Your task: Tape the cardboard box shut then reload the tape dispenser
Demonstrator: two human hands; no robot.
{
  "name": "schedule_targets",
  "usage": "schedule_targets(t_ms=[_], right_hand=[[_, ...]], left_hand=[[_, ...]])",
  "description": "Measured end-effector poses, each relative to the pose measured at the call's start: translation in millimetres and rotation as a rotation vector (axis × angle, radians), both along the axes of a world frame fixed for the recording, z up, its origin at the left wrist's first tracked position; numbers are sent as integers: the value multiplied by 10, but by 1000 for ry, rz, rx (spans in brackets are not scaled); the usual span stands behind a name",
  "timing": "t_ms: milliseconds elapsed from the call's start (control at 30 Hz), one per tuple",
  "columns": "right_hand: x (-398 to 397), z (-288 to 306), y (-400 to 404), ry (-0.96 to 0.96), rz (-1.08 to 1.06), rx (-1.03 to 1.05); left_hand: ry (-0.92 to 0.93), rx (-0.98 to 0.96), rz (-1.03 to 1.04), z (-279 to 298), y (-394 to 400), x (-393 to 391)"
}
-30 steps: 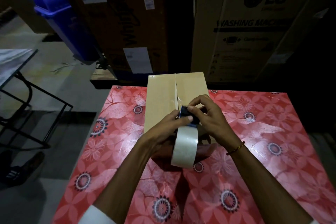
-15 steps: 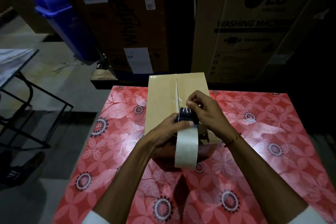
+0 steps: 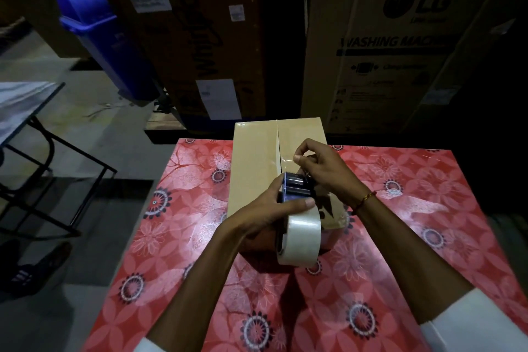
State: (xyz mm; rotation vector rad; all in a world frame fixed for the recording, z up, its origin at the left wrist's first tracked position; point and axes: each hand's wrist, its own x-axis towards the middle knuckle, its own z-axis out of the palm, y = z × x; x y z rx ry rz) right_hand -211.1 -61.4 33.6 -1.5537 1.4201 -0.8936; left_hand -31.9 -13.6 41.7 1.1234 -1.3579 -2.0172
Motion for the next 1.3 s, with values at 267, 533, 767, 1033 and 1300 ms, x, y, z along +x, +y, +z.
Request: schedule_targets(t_ms=[267, 533, 767, 1033, 1300], right_hand=[[-35, -102, -75, -13, 44, 51], [-82, -160, -197, -99, 99, 121], [-230, -110, -236, -448, 76, 489], [-269, -228, -89, -612, -16, 484], [-184, -206, -31, -510, -72, 349]], left_hand=[[-388, -292, 341, 32, -279, -31], [-296, -87, 382, -101, -567, -202], [-316, -106, 446, -200, -639, -275], [-295, -67, 505, -248, -672, -298], [-254, 16, 370, -218, -777, -156]])
